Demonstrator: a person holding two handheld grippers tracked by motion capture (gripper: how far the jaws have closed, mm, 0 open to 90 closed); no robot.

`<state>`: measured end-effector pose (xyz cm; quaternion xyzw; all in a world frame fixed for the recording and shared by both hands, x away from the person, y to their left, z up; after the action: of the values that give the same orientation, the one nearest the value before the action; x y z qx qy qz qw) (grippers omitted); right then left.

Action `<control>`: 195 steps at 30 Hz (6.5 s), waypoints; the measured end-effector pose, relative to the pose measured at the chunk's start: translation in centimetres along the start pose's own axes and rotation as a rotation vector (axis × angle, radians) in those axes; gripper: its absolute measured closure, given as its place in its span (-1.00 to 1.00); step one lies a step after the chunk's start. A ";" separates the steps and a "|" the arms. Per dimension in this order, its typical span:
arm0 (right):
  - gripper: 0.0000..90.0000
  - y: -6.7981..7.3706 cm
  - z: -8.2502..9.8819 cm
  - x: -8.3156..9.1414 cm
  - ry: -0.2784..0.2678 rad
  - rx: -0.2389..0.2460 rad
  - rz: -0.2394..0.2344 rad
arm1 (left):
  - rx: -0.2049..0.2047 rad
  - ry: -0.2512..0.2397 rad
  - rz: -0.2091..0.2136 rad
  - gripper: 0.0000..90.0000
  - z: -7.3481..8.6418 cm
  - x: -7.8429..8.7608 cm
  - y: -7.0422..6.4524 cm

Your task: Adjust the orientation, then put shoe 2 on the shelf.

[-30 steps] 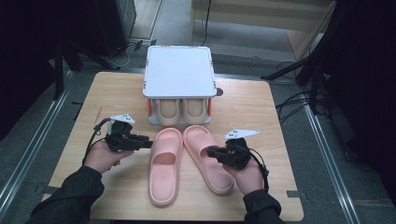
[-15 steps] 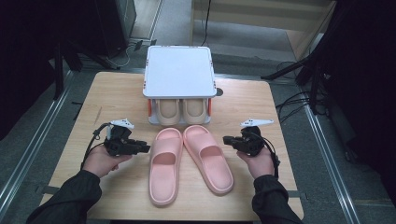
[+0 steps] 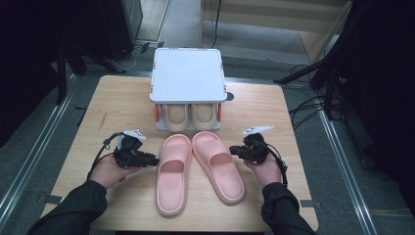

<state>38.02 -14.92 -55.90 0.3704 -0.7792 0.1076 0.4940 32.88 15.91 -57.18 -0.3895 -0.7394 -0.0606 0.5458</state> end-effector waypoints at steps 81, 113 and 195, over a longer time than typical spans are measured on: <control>0.27 11.6 0.2 0.9 -0.148 0.063 -0.176 | 0.036 -0.104 0.024 0.10 -2.0 3.6 1.5; -0.08 12.4 -2.5 -5.6 -0.145 -0.109 0.075 | 0.049 -0.120 0.060 0.14 -3.3 3.8 1.9; 0.70 16.1 -12.3 4.8 -0.035 0.603 -0.391 | 0.186 -0.206 -0.031 0.12 2.9 7.6 3.6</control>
<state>34.33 0.66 -42.60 0.6434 -0.6352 0.2295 0.3603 32.19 23.74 -53.00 -0.3300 -0.7997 0.0399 0.4999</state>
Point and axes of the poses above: each handheld gripper's, and its own axes: x roughly backward along the jaws, z roughly out of its underside, y roughly to its left, the point moved 8 cm from there along -x, roughly forward along the jaws, and after that the axes turned 11 degrees about y, right-handed, at the moved point
